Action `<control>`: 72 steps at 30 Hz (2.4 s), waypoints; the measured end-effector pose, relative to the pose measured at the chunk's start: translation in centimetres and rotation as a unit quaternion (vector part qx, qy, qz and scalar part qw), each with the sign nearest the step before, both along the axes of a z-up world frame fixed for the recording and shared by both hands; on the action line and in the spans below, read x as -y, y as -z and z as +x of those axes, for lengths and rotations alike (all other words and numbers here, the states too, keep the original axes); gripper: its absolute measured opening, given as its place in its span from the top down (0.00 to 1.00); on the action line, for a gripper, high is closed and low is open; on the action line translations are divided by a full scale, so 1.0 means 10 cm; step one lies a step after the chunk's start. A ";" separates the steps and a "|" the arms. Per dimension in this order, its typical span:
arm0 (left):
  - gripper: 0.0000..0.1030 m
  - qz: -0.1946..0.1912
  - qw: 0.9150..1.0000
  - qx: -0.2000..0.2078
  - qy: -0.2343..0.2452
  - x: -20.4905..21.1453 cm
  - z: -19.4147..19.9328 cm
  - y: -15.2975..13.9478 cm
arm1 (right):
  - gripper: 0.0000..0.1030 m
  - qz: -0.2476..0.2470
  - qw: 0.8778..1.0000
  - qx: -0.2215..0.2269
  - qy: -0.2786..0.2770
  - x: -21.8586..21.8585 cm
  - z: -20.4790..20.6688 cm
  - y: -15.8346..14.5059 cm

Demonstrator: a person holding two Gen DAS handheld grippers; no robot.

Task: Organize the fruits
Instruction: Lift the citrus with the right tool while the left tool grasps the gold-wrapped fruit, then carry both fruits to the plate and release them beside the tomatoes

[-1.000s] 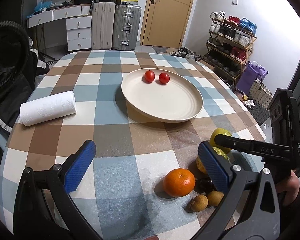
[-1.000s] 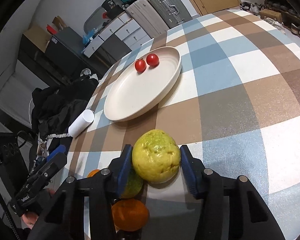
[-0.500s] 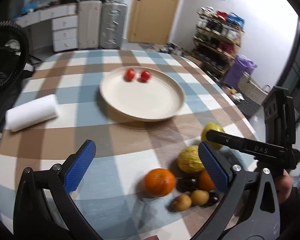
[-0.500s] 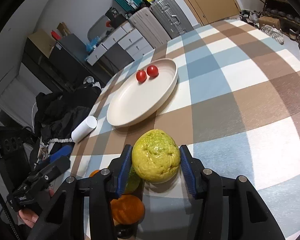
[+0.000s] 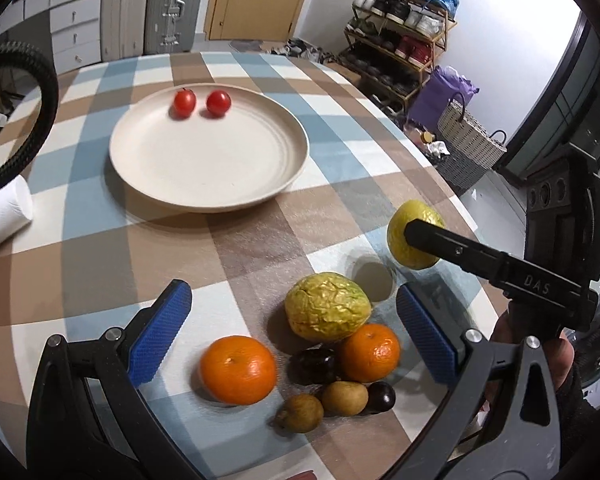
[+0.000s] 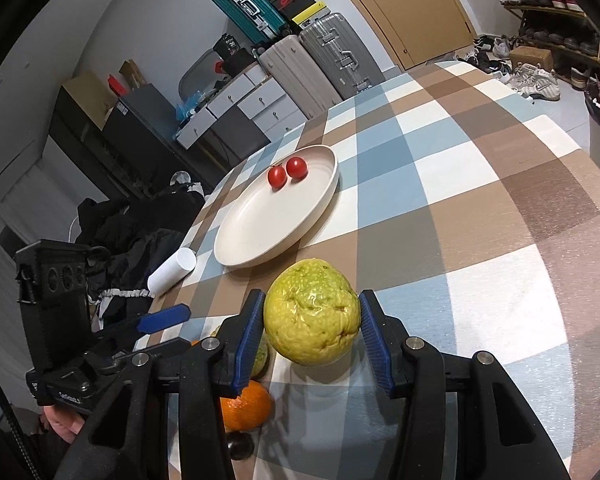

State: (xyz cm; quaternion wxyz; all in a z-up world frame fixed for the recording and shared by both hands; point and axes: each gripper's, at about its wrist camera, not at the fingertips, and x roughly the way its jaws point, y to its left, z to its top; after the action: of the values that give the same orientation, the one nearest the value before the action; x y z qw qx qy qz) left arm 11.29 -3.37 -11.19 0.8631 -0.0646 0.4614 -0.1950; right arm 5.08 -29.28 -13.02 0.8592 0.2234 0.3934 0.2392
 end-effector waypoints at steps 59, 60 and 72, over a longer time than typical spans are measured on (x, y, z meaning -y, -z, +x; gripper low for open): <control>0.50 -0.074 0.997 0.025 0.000 -0.49 0.45 -0.33 | 0.53 -0.015 0.994 0.090 -0.059 -0.26 0.25 -0.49; 0.50 -0.077 0.997 0.027 -0.006 -0.54 0.50 -0.35 | 0.53 -0.018 0.994 0.092 -0.060 -0.28 0.30 -0.51; 0.50 -0.064 0.993 0.061 -0.074 -1.13 1.26 -0.46 | 0.53 -0.059 0.991 0.098 -0.075 -0.56 1.26 -0.58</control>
State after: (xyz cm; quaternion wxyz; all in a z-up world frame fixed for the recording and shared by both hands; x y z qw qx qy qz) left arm 23.93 7.92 -6.61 0.8956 -0.1420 0.3887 -0.1630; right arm 17.71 -23.73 -7.18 0.8847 0.1175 0.3368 0.3002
